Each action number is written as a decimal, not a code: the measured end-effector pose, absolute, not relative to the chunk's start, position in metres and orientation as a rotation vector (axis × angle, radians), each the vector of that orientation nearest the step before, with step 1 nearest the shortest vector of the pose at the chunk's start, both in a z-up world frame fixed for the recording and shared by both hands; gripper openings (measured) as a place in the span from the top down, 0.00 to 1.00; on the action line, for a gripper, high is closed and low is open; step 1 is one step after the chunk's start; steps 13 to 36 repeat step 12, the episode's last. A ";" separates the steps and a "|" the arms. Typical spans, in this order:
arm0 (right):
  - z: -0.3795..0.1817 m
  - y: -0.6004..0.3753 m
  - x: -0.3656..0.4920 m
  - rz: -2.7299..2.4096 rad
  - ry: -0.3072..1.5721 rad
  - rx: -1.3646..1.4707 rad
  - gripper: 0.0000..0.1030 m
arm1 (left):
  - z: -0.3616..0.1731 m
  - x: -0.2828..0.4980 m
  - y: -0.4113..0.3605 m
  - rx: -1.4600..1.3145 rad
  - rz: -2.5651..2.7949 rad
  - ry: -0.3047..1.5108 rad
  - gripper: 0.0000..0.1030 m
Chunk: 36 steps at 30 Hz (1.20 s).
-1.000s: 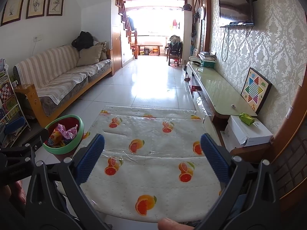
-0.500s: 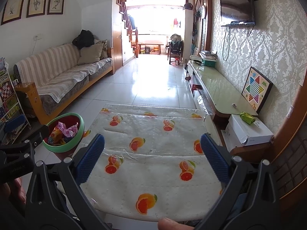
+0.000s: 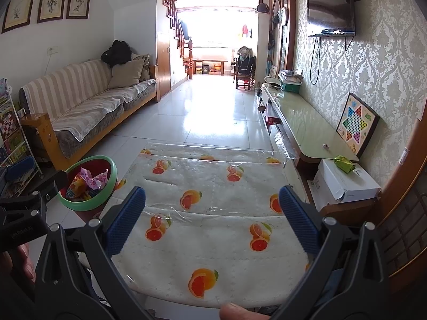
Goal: Collect trash
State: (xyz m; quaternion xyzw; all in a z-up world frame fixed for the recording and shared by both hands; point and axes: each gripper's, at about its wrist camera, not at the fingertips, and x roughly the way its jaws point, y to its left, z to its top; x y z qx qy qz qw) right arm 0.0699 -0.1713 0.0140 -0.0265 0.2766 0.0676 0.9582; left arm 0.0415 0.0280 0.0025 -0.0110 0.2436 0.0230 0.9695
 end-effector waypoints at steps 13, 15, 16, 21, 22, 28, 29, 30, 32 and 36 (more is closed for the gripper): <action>0.013 -0.172 0.069 0.135 0.554 -0.054 0.04 | 0.005 0.044 0.025 -0.028 0.083 0.492 0.08; 0.013 -0.172 0.069 0.135 0.554 -0.054 0.04 | 0.005 0.044 0.025 -0.028 0.083 0.492 0.08; 0.013 -0.172 0.069 0.135 0.554 -0.054 0.04 | 0.005 0.044 0.025 -0.028 0.083 0.492 0.08; 0.013 -0.172 0.069 0.135 0.554 -0.054 0.04 | 0.005 0.044 0.025 -0.028 0.083 0.492 0.08; 0.013 -0.172 0.069 0.135 0.554 -0.054 0.04 | 0.005 0.044 0.025 -0.028 0.083 0.492 0.08; 0.013 -0.172 0.069 0.135 0.554 -0.054 0.04 | 0.005 0.044 0.025 -0.028 0.083 0.492 0.08; 0.013 -0.172 0.069 0.135 0.554 -0.054 0.04 | 0.005 0.044 0.025 -0.028 0.083 0.492 0.08; 0.013 -0.172 0.069 0.135 0.554 -0.054 0.04 | 0.005 0.044 0.025 -0.028 0.083 0.492 0.08; 0.013 -0.172 0.069 0.135 0.554 -0.054 0.04 | 0.005 0.044 0.025 -0.028 0.083 0.492 0.08; 0.013 -0.172 0.069 0.135 0.554 -0.054 0.04 | 0.005 0.044 0.025 -0.028 0.083 0.492 0.08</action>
